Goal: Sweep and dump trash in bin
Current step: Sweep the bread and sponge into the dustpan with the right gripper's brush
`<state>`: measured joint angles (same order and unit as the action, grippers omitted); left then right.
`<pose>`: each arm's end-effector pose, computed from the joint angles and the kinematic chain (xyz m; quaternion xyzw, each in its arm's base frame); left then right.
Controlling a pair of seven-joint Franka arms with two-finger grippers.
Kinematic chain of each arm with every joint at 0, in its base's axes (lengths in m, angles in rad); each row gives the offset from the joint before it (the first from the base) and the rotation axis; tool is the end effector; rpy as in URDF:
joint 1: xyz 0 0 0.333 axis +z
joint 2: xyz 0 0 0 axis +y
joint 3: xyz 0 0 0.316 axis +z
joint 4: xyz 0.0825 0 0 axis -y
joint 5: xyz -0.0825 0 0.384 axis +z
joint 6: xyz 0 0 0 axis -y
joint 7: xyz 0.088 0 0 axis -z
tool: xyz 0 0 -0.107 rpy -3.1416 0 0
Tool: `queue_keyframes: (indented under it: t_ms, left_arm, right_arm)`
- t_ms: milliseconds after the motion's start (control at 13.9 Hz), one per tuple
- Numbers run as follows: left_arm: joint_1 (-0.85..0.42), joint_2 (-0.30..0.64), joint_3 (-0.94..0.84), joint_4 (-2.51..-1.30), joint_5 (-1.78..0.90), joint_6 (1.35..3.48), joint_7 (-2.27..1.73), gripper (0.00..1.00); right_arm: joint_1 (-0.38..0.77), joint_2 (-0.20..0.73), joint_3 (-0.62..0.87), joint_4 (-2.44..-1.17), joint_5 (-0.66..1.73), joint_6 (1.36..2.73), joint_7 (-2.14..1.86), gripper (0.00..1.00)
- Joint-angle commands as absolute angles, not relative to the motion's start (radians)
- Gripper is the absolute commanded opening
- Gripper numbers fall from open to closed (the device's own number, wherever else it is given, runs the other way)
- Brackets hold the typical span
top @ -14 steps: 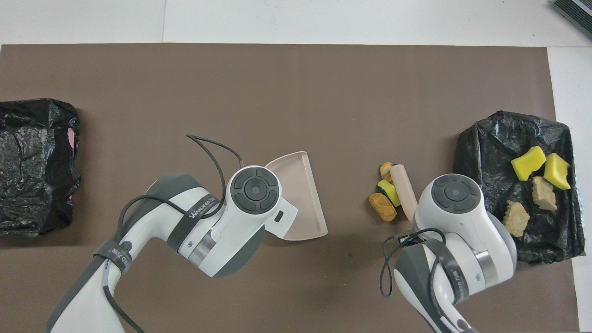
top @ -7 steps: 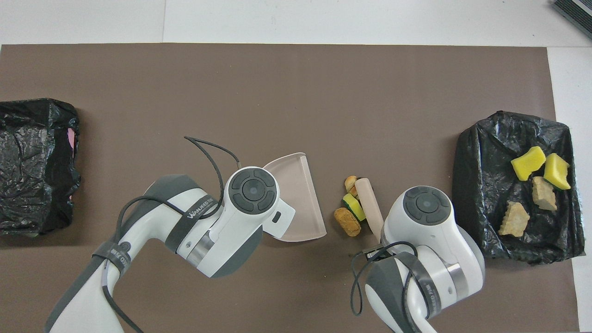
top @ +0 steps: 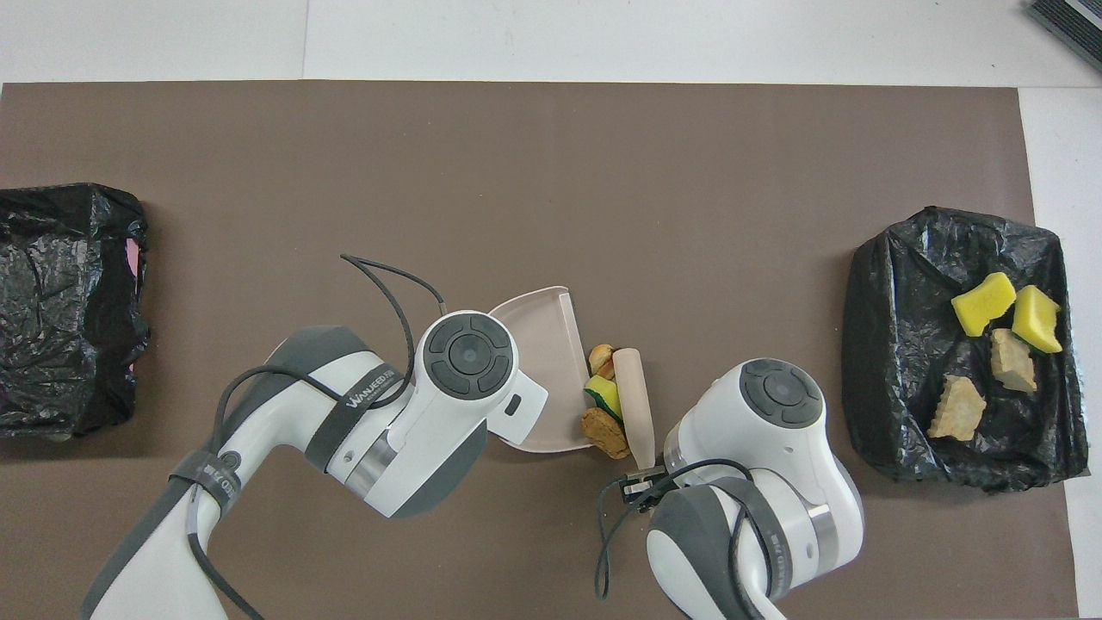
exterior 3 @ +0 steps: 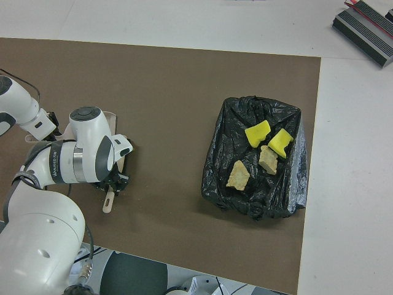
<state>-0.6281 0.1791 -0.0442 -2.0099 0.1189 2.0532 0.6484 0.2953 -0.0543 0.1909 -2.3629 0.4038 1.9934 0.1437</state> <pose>0.4512 -0.3502 0.3564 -0.7677 0.6355 0.0670 0.0475 0.3943 0.2356 0.3297 -0.9730 -0.0557 0.1965 0.1071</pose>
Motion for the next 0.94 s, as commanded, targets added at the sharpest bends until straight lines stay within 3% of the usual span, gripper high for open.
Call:
queue_keyframes:
  t_ms: [0, 504, 864]
  left_arm:
    - [-0.635, 0.143, -0.037, -2.045, 0.135, 2.051, 0.632, 0.00]
    - [-0.621, 0.144, -0.038, -2.045, 0.135, 2.060, 0.646, 0.00]
    - [-0.598, 0.152, -0.038, -2.040, 0.135, 2.074, 0.736, 0.00]
  right_arm:
    - [0.334, -0.032, 0.193, -2.344, 0.533, 2.017, 0.144, 0.00]
    - [0.345, -0.012, 0.195, -2.258, 0.646, 2.000, 0.199, 0.00]
    - [0.327, -0.035, 0.183, -2.139, 0.479, 1.777, 0.259, 0.00]
